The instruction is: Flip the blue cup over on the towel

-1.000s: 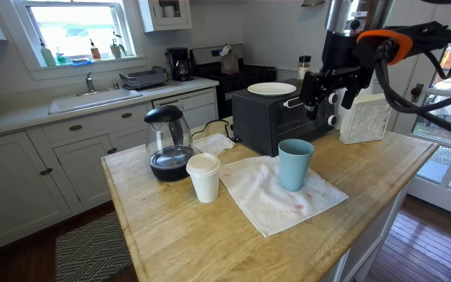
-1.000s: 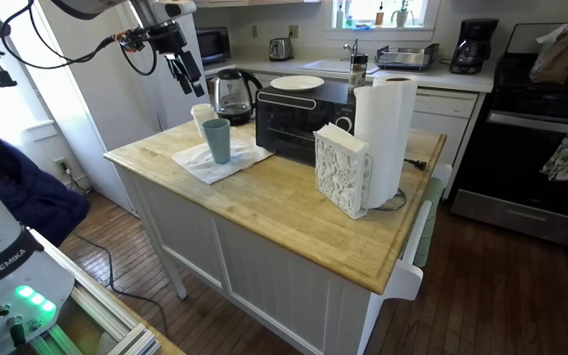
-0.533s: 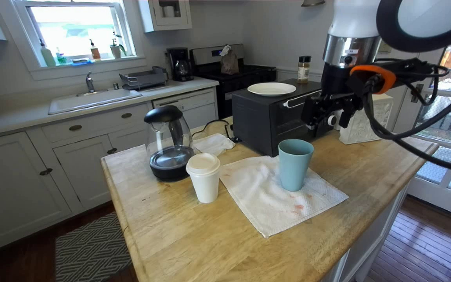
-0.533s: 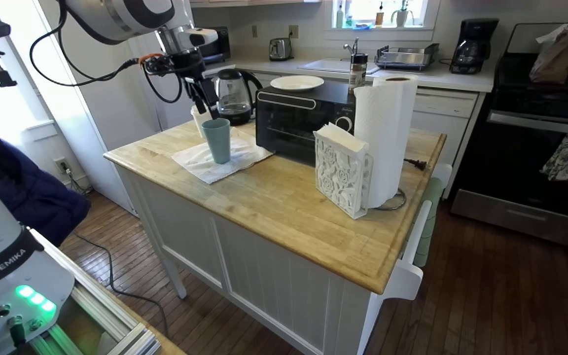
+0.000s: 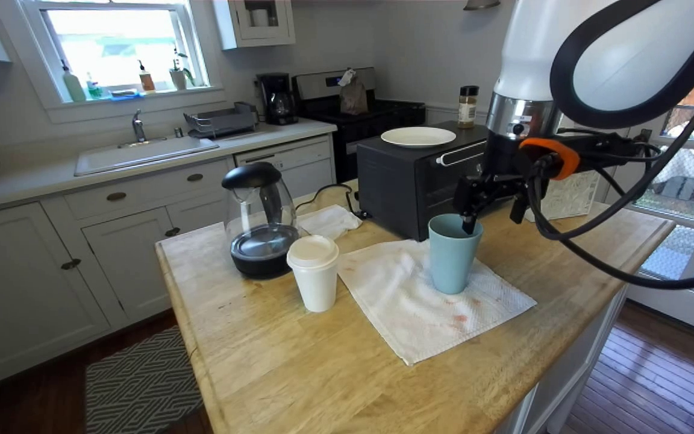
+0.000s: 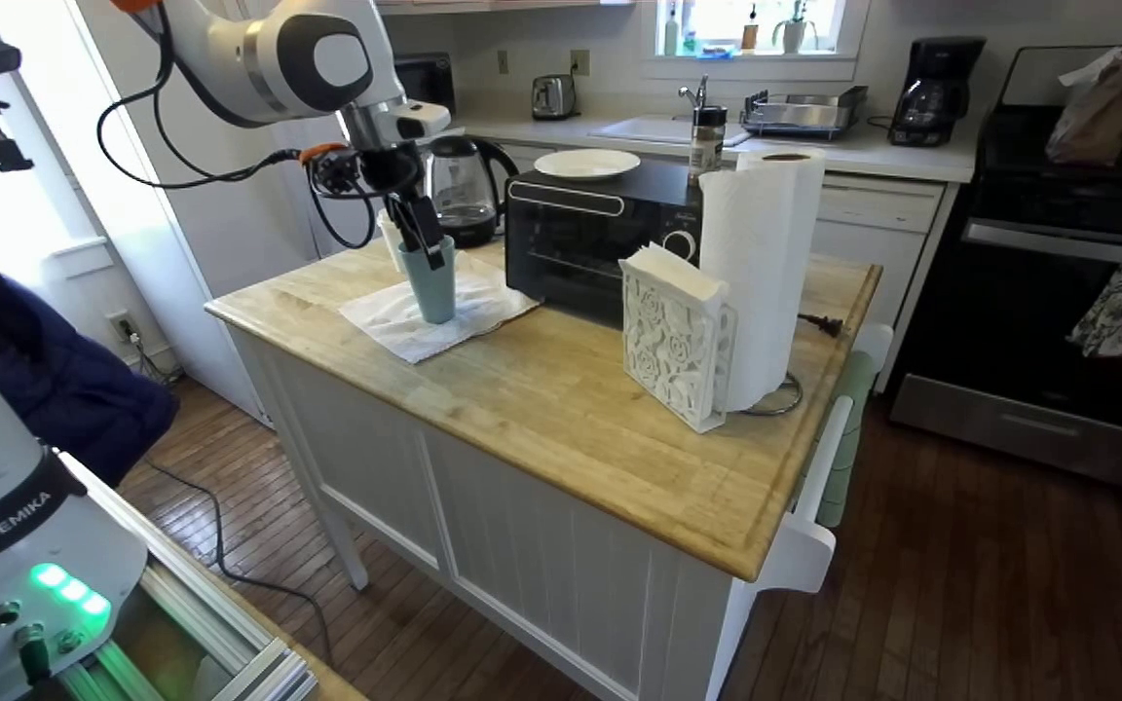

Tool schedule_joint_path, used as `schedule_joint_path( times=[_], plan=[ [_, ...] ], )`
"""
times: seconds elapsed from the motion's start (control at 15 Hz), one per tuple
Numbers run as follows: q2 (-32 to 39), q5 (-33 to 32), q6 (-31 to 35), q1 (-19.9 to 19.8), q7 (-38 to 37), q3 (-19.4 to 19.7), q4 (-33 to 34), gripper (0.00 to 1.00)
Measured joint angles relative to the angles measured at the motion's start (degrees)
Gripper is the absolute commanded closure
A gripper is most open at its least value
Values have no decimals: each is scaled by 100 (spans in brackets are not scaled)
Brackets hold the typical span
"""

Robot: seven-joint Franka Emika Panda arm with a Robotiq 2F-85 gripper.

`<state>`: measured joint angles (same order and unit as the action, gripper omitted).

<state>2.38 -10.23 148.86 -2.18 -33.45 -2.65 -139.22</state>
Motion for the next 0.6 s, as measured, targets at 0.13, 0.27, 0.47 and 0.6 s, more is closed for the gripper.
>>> schedule_joint_path(
  times=[0.13,0.27,0.47,0.6],
  plan=[
    [105,-58,-1,18,-127,93,11,0],
    [174,-191,-17,30,-271,195,19,0],
    [193,-516,-268,56,-585,341,51,0],
    [191,-744,-565,82,-798,401,101,0]
  ],
)
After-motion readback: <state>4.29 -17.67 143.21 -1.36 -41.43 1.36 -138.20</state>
